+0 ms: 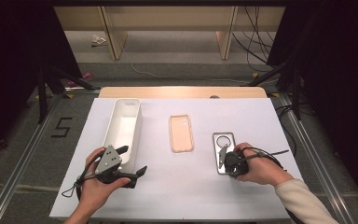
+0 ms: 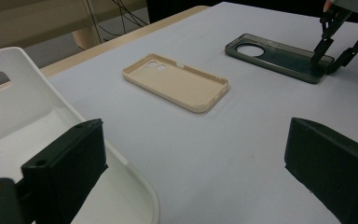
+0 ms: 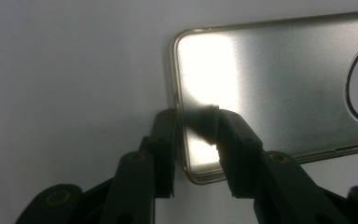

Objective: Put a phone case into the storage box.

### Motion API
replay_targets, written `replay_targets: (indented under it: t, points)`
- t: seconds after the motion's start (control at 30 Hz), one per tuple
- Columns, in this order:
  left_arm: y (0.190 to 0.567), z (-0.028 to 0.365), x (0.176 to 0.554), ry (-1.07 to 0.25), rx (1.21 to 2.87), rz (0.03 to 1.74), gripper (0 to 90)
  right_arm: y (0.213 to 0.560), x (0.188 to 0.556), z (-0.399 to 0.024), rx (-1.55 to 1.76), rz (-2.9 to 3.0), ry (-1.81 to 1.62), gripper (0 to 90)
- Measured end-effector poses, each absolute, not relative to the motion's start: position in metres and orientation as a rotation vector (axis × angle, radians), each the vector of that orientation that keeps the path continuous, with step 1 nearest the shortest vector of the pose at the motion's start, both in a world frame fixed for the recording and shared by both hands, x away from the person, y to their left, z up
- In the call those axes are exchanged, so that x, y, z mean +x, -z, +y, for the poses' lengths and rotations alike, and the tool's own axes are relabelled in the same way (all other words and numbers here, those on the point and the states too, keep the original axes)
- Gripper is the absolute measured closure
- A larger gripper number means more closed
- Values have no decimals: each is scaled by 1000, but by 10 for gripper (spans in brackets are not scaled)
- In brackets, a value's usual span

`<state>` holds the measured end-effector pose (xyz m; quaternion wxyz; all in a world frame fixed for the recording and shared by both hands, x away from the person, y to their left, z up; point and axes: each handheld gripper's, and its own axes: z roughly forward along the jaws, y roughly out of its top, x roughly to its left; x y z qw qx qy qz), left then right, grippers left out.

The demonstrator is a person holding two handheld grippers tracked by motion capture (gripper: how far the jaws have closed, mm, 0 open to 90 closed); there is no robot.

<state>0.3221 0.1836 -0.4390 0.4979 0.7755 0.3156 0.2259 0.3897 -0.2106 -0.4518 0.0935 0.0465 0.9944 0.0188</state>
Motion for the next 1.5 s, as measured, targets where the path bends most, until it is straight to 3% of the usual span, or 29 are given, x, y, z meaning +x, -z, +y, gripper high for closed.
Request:
replay_targets:
  t: [0.7, 1.5]
  points:
    - [439, 183, 322, -548, 1879, 763, 44, 451, 389, -211, 126, 2991, -42, 852]
    - [439, 184, 322, -552, 1879, 761, 44, 448, 387, -213, 81, 2975, -56, 889]
